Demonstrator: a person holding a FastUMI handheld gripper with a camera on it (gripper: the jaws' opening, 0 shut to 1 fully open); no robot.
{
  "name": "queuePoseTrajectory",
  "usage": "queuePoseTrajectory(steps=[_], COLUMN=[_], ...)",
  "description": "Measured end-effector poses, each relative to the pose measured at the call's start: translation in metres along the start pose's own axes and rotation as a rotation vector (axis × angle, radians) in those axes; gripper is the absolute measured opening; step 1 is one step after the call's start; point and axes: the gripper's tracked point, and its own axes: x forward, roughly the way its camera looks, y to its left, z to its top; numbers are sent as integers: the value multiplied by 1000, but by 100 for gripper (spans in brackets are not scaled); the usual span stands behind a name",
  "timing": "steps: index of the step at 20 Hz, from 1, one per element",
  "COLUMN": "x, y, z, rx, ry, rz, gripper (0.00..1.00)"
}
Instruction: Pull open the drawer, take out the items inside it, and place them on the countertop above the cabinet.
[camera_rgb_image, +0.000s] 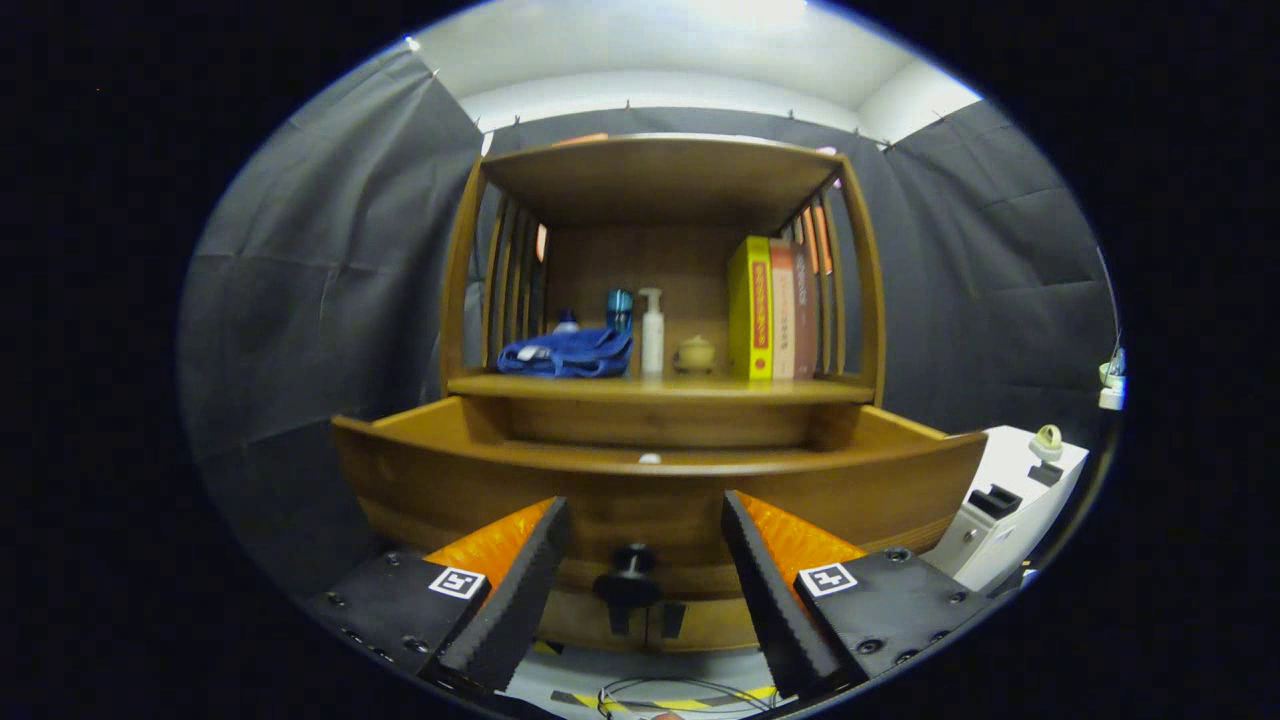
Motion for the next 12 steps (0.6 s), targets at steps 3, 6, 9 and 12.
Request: queuePoseTrajectory(steps=[3, 6, 9, 12], x=[0, 24, 70, 116], y=[-21, -31, -19, 6], z=[81, 153, 205, 197], rx=[70, 103, 82, 53], ry=[-116, -118, -51, 144], rz=[-17, 1, 31, 84], gripper=[98, 98, 97, 97])
